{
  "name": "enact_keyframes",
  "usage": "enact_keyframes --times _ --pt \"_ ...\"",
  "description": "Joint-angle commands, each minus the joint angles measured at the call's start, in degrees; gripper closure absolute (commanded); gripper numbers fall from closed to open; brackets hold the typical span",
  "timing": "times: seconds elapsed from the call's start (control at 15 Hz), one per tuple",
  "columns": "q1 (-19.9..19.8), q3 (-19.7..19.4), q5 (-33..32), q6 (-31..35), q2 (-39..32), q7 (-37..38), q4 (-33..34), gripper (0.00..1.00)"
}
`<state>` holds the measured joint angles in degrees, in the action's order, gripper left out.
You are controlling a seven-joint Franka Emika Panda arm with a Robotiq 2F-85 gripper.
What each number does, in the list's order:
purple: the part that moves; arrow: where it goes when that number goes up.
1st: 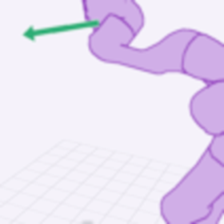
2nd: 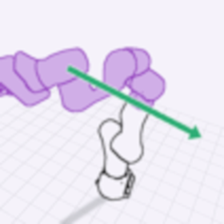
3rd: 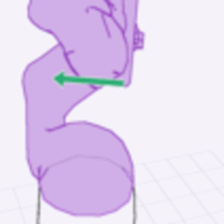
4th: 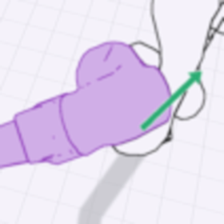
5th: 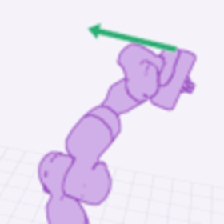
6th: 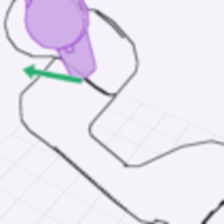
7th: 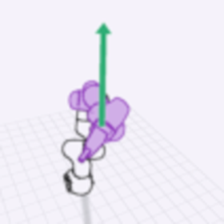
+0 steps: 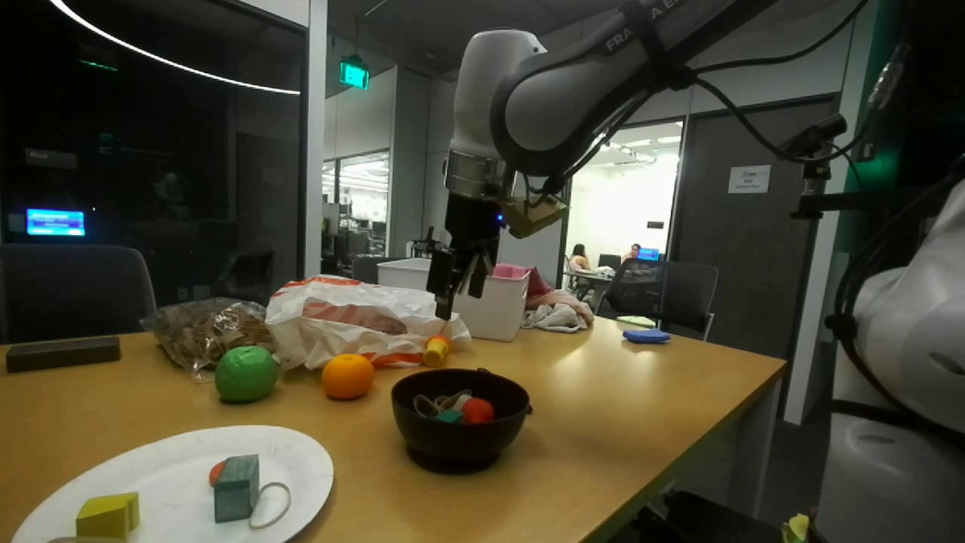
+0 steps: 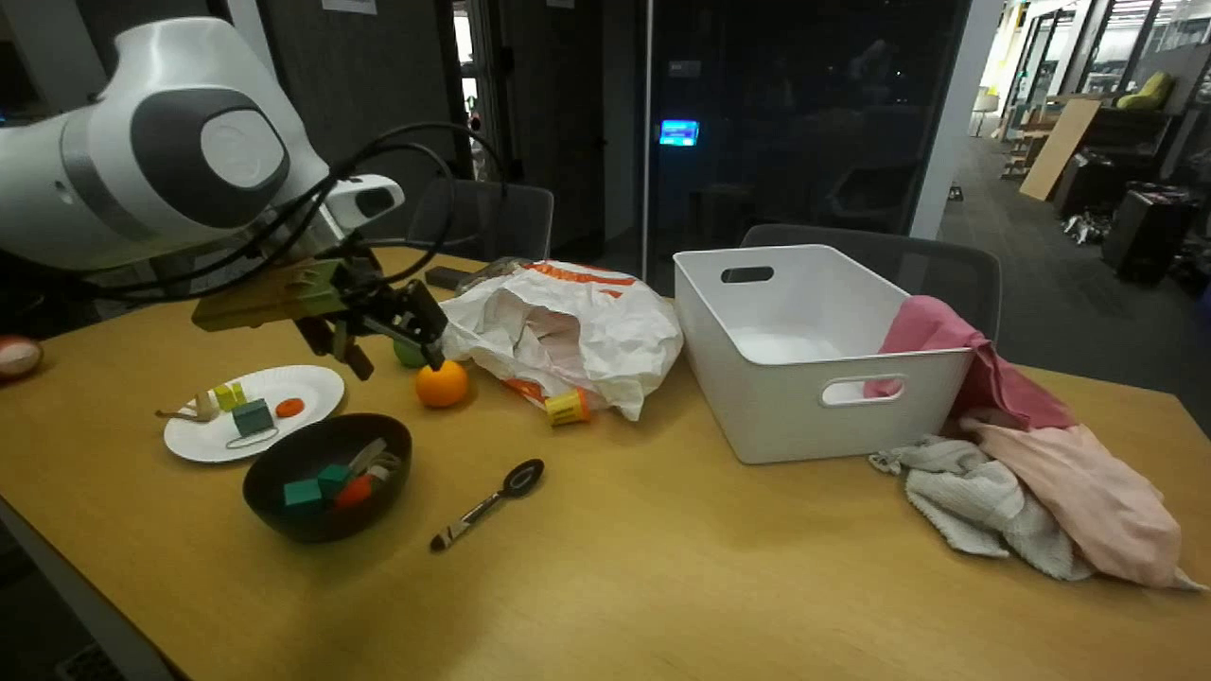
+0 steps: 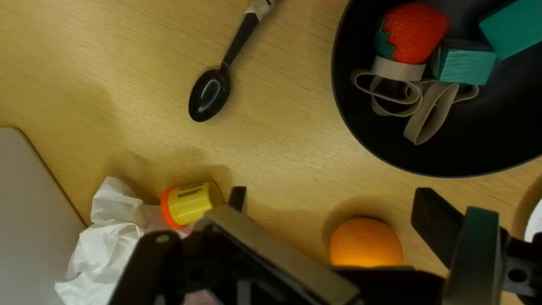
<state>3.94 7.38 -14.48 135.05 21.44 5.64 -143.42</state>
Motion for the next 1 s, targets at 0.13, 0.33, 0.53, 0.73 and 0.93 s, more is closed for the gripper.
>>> enact_keyframes --times 0.13,0.33,0.53,0.73,0.93 --pt "-1.0 0.7 0.6 -1.0 -1.5 2.5 2.2 0.00" --pt "-2.9 -0.8 1.2 -2.4 -2.4 5.0 4.7 0.00" --pt "-5.8 -3.5 1.6 -4.7 -3.1 5.6 7.4 0.00" --pt "-8.1 -6.6 2.4 -7.7 -3.6 4.5 8.2 0.00" --pt "-9.6 -8.7 2.1 -8.2 -4.0 3.9 7.2 0.00"
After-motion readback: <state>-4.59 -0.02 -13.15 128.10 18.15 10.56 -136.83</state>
